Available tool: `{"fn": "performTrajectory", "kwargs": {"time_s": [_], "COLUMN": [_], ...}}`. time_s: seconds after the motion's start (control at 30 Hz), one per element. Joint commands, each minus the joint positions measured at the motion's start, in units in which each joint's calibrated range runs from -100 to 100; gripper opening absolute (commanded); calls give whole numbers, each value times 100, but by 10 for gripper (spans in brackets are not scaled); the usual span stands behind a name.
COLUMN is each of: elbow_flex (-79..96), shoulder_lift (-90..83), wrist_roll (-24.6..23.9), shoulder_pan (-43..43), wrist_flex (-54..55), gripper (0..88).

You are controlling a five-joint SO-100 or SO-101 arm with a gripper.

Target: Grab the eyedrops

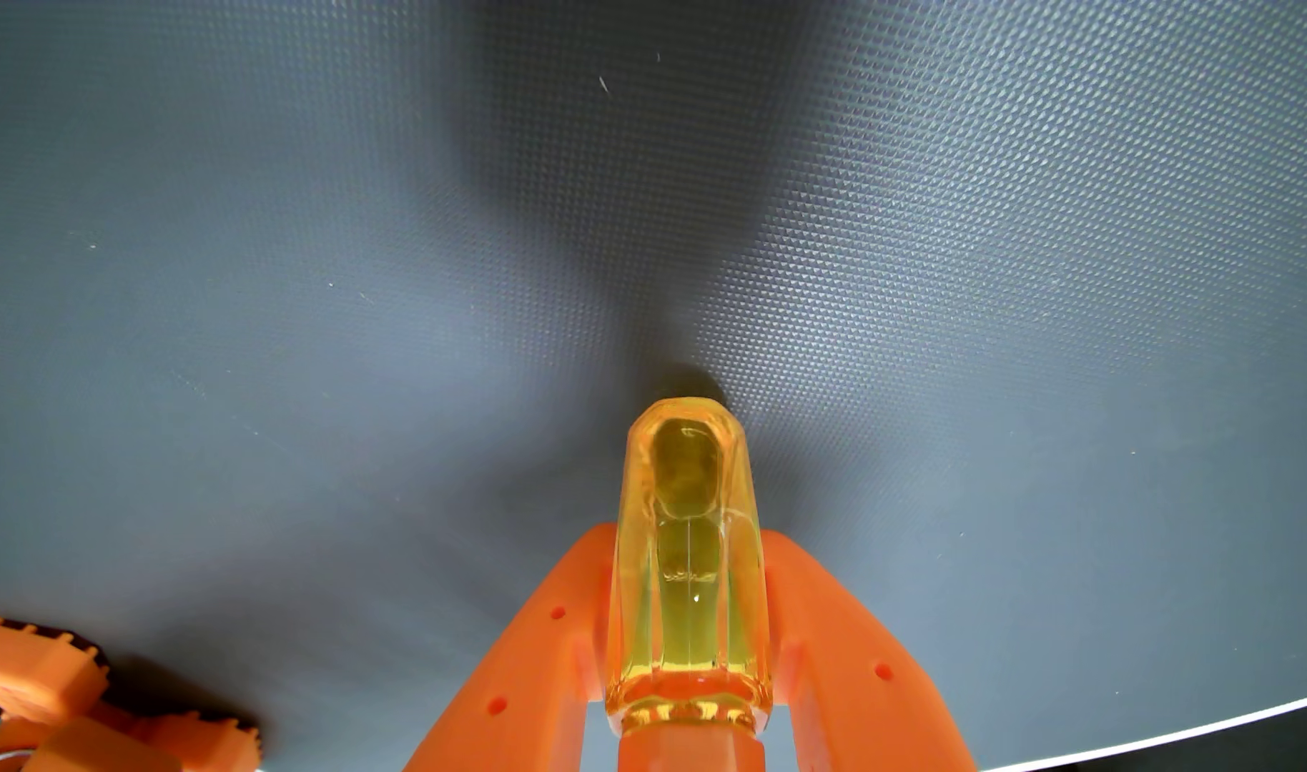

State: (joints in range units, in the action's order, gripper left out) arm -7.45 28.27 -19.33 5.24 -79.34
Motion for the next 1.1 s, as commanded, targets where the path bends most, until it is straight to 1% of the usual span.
{"fn": "performTrajectory", "kwargs": {"time_s": [0.0,0.23,0.43,0.57,0.67,0.83,1.07], "elbow_flex": [11,2,-160,-205,-196,-214,-223], "shoulder_lift": [-46,-80,-208,-615,-997,-1549,-2203], "wrist_roll": [20,20,292,700,1030,1281,1779], "shoulder_pan": [49,24,-67,-175,-283,-425,-283], "wrist_flex": [37,37,11,-50,-335,-872,-682], "gripper": [9,7,6,6,6,6,6]}}
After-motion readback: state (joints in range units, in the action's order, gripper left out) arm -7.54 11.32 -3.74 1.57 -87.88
